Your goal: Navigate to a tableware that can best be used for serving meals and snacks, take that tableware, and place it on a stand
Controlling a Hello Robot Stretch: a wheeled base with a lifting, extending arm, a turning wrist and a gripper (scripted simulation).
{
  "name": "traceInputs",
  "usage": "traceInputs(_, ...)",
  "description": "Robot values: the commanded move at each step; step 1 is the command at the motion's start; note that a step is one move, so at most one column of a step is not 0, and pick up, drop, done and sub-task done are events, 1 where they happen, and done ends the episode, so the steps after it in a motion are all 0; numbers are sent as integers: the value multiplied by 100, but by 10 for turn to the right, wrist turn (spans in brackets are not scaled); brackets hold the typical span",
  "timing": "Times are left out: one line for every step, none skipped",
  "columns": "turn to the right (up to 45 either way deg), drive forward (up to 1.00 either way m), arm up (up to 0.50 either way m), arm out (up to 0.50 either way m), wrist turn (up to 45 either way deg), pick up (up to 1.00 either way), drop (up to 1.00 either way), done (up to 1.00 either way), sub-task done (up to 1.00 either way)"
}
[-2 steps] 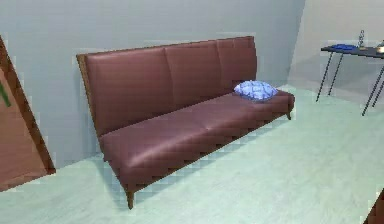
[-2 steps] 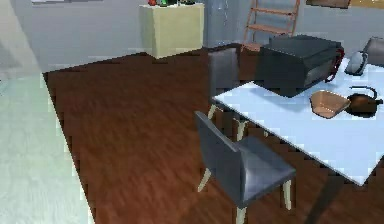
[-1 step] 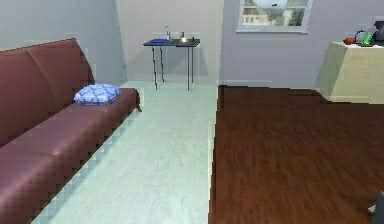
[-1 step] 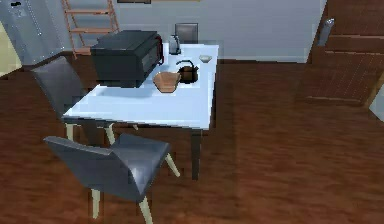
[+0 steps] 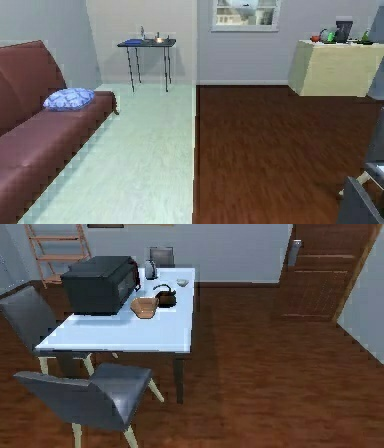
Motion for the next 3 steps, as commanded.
traceInputs(0,100,0,0,0,0,0,0,0)
traceInputs(450,0,0,0,0,0,0,0,0)
traceInputs(0,100,0,0,0,0,0,0,0)
